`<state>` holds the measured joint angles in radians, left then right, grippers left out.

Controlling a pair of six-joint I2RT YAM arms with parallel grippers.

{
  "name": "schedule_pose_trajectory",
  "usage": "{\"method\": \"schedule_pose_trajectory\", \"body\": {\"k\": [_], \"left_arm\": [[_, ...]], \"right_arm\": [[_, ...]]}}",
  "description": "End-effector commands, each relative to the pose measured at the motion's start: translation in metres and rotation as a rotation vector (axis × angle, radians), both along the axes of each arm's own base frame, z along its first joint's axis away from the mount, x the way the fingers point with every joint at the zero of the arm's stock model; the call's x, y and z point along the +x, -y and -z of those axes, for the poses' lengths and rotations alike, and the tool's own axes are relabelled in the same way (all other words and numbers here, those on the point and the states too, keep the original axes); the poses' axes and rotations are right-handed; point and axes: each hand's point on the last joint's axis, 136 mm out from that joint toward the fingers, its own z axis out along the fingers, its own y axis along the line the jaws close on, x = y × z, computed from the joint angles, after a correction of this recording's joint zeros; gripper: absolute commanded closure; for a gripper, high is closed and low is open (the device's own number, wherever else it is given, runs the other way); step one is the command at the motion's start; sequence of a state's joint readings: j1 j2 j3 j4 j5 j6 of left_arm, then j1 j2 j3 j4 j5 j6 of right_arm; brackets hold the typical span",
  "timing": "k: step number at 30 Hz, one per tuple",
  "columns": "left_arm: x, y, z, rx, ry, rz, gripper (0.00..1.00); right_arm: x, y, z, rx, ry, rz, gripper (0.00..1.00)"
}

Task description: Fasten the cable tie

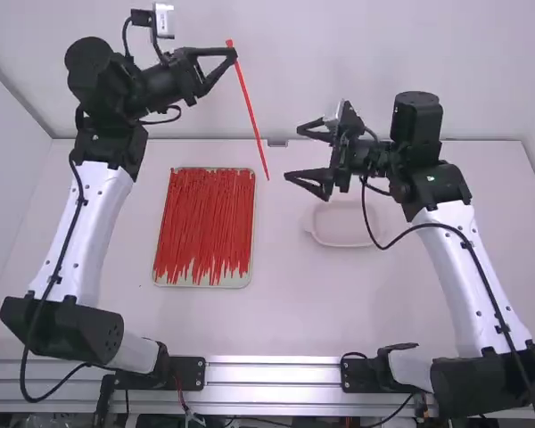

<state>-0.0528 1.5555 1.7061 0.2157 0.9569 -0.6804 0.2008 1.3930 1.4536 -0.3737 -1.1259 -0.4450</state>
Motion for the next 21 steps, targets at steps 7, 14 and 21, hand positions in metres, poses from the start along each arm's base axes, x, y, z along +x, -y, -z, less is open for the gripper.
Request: {"method": "schedule_pose_trajectory", "body": {"k": [7,14,21], "left_arm": [[0.053,-0.01,0.024,-0.003,-0.131,-0.101,0.98],[0.065,0.002,0.047,-0.05,-0.333,0.021,0.98],[0.044,0.018,0.053,-0.117,-0.538,0.205,0.98]], "right_arm": [[-0.014,-0.003,-0.012,-0.037,0.472,-0.149,0.01],[-0.014,-0.003,-0.011,-0.062,0.623,-0.173,0.01],[-0.017,-0.004,-0.004,-0.089,0.842,-0.223,0.01]]}}
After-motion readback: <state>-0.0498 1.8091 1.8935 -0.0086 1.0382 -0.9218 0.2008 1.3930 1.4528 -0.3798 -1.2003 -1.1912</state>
